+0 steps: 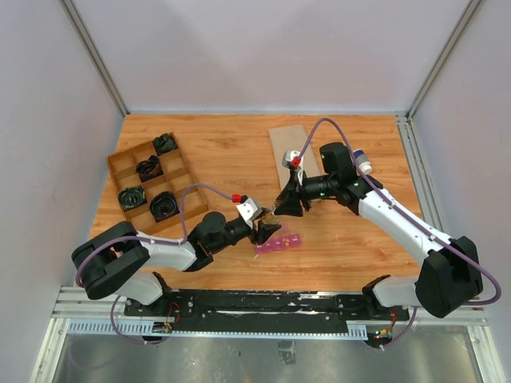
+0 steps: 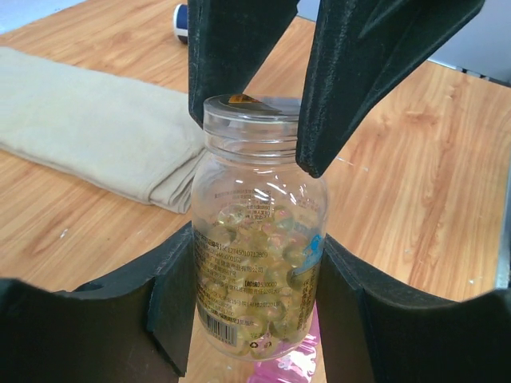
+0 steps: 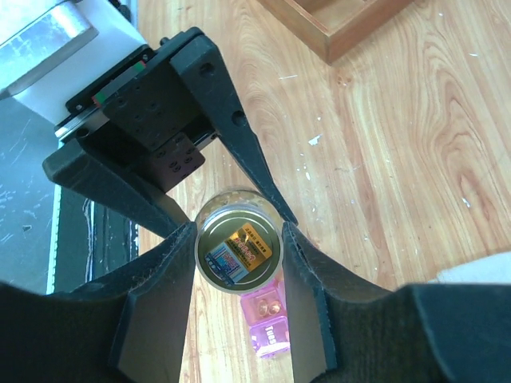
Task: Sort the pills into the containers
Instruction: Screw the lid of the pill bottle onto the pill bottle.
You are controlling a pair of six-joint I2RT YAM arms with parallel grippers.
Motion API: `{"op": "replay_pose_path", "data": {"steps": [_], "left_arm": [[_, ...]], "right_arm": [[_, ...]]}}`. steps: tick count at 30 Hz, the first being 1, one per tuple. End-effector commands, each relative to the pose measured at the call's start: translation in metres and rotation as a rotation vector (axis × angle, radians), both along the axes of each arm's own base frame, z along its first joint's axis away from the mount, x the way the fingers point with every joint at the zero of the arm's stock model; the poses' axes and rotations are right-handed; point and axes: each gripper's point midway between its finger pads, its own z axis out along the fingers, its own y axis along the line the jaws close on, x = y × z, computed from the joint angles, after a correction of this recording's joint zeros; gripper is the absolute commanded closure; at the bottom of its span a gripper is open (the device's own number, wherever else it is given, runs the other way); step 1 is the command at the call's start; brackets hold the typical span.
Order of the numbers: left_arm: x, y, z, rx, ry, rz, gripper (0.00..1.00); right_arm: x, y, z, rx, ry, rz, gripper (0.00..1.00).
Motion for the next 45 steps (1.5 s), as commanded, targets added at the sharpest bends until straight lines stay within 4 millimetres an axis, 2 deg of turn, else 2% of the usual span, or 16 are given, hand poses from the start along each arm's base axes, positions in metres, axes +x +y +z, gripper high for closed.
{"op": "replay_pose_path", "data": {"steps": [1,2,5,7,8,12,15,16,19,22,27,35,41,45], "left_arm": [[0.026,0.0,0.032,-0.083,-0.052,0.114,1.0],[0.025,-0.002,0.029,-0.073,-0.047,0.105,1.0],[0.017,-0.01,0.02,-0.056,-0.03,0.044,1.0],[0.01,-0.015,0.017,-0.053,-0.021,-0.006,1.0],[0.006,-0.017,0.015,-0.053,-0.017,-0.032,1.0],[-0.011,-0.018,0.012,-0.071,-0.014,-0.108,1.0],[-0.025,-0.021,0.013,-0.079,-0.016,-0.187,1.0],[-0.03,-0.023,0.013,-0.078,-0.016,-0.218,1.0],[-0.046,-0.026,0.012,-0.076,-0.011,-0.307,1.0],[-0.057,-0.028,0.011,-0.07,-0.008,-0.369,1.0],[-0.062,-0.029,0.011,-0.065,-0.005,-0.395,1.0],[-0.061,-0.03,0.014,-0.069,-0.012,-0.398,1.0],[-0.061,-0.029,0.016,-0.072,-0.017,-0.398,1.0],[-0.062,-0.029,0.017,-0.071,-0.019,-0.399,1.0]], "right_arm": [[0.006,0.002,0.004,-0.013,0.032,-0.065,0.8],[0.004,0.003,0.007,-0.003,0.036,-0.058,0.72],[-0.008,0.006,0.021,0.053,0.053,0.001,0.24],[-0.018,0.004,0.037,0.109,0.056,0.061,0.05],[-0.018,0.001,0.044,0.128,0.042,0.069,0.0],[-0.022,-0.016,0.067,0.193,-0.074,0.1,0.01],[-0.027,-0.026,0.069,0.227,-0.143,0.138,0.01],[-0.036,-0.027,0.07,0.252,-0.163,0.188,0.01],[-0.061,-0.031,0.057,0.307,-0.249,0.326,0.01],[-0.07,-0.034,0.042,0.318,-0.359,0.391,0.01],[-0.068,-0.031,0.024,0.242,-0.337,0.401,0.0],[-0.068,-0.025,0.01,0.175,-0.31,0.425,0.17],[-0.065,-0.023,0.011,0.166,-0.288,0.416,0.3],[-0.063,-0.023,0.011,0.161,-0.278,0.409,0.34]]}}
